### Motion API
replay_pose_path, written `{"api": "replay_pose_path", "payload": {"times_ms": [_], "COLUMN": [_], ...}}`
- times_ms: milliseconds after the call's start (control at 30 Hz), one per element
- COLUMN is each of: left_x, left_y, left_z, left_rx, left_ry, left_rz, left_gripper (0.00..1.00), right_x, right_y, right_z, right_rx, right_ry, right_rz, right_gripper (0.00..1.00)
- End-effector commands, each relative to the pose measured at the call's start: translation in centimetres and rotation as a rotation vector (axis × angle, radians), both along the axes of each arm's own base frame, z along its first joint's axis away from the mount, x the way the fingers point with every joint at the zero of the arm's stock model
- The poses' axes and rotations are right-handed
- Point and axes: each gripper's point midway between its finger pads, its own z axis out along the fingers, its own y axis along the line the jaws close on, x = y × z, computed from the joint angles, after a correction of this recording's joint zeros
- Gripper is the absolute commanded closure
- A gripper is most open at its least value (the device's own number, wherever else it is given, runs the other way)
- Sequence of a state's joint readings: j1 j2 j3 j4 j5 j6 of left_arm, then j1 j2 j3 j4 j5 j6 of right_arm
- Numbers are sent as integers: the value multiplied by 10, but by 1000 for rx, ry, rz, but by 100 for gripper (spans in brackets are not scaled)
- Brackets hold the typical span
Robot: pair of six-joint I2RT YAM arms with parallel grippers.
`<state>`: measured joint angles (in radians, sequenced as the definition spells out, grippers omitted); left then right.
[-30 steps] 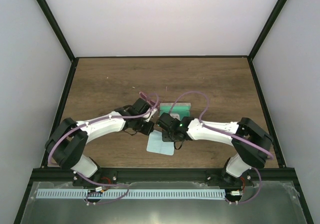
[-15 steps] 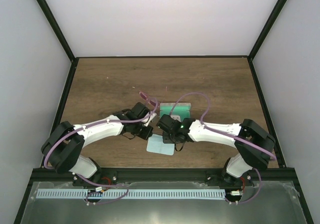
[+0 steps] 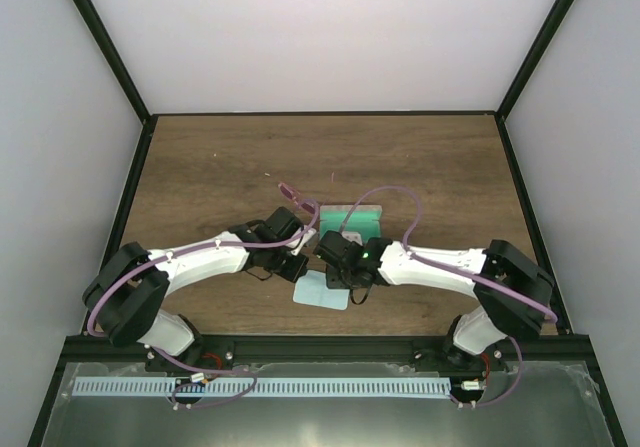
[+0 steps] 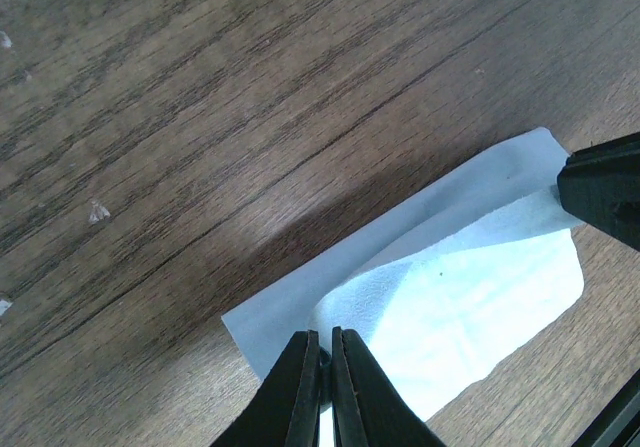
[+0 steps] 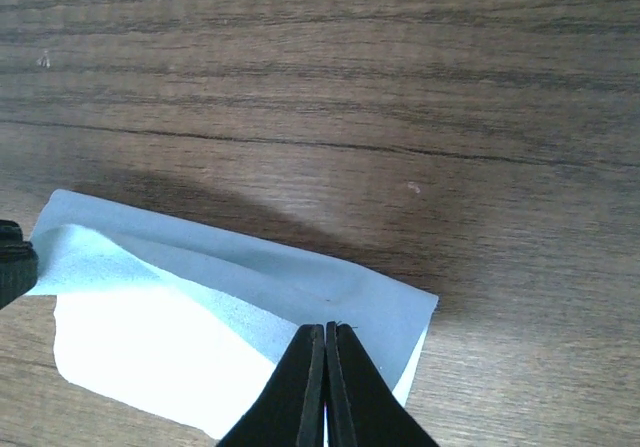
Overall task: Organize the sunglasses
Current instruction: Fold the glasses cleaning cloth at the center of the board.
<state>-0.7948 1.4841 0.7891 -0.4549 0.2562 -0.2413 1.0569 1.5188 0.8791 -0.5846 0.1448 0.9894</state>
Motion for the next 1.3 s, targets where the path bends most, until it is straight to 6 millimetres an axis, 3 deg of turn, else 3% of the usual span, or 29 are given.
{"api": "replay_pose_path", "payload": {"times_ms": [0,1267], "left_x": [0,-18], "left_y": [-3,-1], "left_z": [5,-5], "left_rx": [-16,-46], "left_ry": [-17,34], "left_rz": [-12,-17], "left_gripper": [96,96], "right_x": [-8,-29], "right_y": [-1,-1], "right_z": [3,-11], "right_rx": [7,-13], "right_ry": [6,53], "right_rz": [-5,11], "right_gripper": [99,99]}}
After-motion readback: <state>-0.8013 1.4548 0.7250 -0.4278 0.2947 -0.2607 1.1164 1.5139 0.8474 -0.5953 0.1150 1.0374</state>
